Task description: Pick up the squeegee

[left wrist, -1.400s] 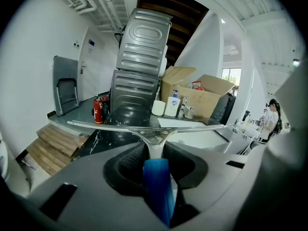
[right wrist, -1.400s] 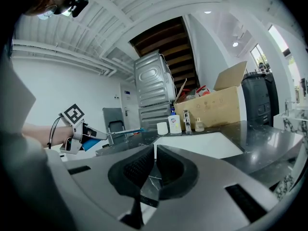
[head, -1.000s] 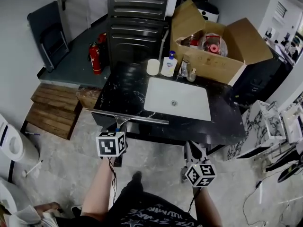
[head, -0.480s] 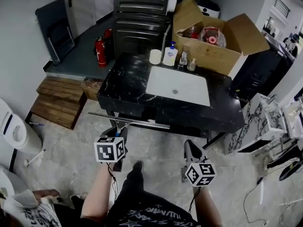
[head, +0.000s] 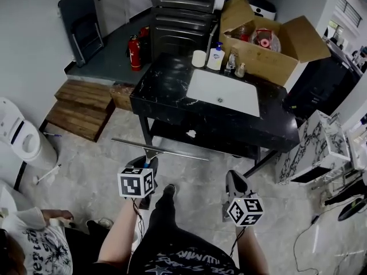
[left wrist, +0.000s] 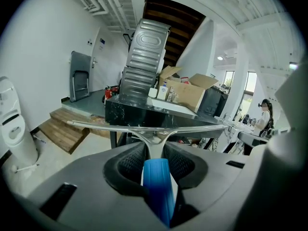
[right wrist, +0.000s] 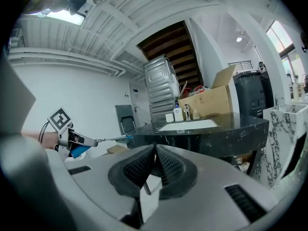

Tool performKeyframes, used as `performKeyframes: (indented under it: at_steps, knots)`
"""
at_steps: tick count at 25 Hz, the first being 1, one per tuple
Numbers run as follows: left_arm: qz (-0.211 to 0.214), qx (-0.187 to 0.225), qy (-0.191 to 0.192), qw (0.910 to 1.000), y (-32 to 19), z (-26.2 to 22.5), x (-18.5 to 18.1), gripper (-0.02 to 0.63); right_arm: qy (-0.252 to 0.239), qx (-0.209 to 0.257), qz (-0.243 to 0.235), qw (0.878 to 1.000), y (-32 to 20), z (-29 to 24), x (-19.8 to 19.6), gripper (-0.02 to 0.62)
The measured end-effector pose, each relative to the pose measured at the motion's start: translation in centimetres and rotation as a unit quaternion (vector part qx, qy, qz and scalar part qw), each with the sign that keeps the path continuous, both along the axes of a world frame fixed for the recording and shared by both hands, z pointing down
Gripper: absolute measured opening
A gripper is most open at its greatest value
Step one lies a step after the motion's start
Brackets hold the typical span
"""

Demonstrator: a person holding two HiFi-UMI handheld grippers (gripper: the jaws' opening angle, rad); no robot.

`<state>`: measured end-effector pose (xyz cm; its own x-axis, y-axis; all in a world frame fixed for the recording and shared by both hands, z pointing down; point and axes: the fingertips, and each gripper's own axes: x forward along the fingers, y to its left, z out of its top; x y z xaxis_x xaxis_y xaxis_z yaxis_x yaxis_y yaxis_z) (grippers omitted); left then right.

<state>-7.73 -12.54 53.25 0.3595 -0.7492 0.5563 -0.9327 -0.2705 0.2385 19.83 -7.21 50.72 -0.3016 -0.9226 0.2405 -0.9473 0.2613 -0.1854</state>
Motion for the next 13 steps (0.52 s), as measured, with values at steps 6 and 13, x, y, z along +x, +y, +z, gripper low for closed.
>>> performKeyframes:
  at_steps: [6,13]
  knots:
    - [-0.008,0.001,0.0,1.0,2.5,0.0,-0.5,0.14,0.001,-0.003,-0.012,1.0,2.2,0.4,-0.6,0.048]
    - [-0.009,0.002,0.001,1.0,4.1,-0.5,-0.6,0.14,0.001,-0.014,-0.02,1.0,3.7,1.0,-0.7,0.048]
